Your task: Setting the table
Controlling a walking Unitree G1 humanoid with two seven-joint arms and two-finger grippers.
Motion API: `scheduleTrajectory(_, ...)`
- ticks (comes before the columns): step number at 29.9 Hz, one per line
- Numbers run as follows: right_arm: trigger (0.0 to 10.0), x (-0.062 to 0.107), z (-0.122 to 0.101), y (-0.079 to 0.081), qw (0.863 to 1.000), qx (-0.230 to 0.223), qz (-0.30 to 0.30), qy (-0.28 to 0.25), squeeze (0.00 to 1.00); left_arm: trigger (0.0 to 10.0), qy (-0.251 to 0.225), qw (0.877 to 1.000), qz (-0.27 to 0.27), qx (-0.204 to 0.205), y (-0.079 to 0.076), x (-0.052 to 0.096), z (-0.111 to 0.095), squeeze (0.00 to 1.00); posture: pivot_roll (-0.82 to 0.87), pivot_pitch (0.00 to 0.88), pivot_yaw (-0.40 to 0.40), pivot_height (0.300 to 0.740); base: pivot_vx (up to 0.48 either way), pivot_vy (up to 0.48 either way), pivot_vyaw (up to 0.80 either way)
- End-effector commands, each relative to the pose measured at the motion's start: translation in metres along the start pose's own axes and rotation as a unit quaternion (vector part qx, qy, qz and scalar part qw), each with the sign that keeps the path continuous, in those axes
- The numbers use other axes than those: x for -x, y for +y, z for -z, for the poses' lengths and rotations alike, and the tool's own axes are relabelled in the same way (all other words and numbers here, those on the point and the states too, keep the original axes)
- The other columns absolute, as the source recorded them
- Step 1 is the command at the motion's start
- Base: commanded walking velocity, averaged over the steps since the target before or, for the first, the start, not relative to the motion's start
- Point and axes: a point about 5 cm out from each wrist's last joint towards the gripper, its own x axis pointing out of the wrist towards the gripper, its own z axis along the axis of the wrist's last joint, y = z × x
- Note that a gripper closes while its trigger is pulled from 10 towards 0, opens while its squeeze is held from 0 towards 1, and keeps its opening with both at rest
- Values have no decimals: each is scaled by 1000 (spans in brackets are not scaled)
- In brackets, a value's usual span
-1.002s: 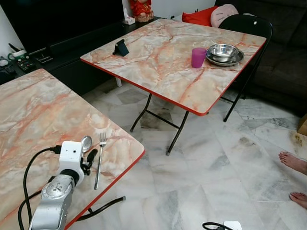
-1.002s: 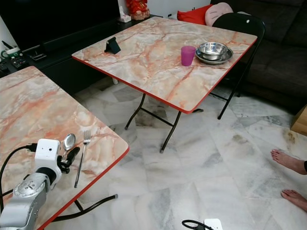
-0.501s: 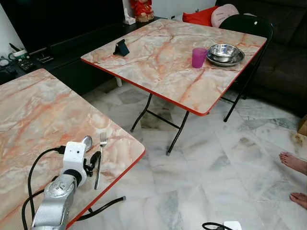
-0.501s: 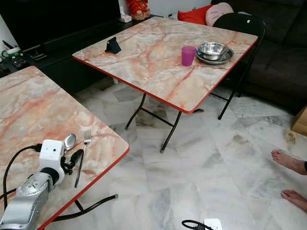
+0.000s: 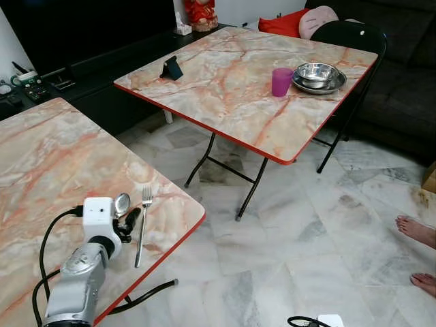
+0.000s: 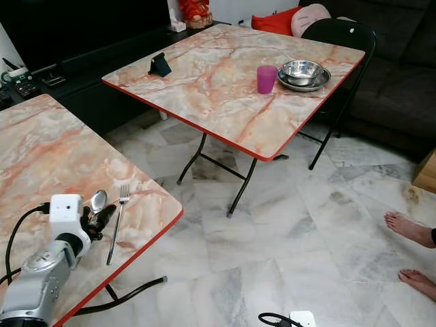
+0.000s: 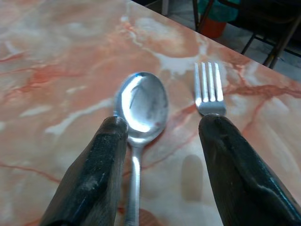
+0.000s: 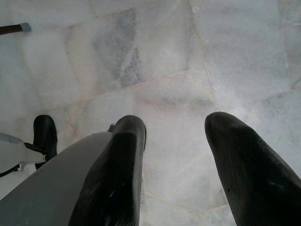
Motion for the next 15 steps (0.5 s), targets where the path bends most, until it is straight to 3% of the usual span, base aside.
scheduleTrajectory(1, 10000, 0, 2, 1, 1000, 5, -2, 5, 0, 10000, -8, 1000, -7, 1, 5, 0, -7, 0, 11, 0, 26, 732, 0, 0, 0)
scheduleTrajectory(15, 10000, 0, 2, 0, 1000, 6, -2, 5, 0, 10000, 8, 999, -10, -30, 14, 3, 1, 0, 7, 0, 23, 732, 0, 0, 0)
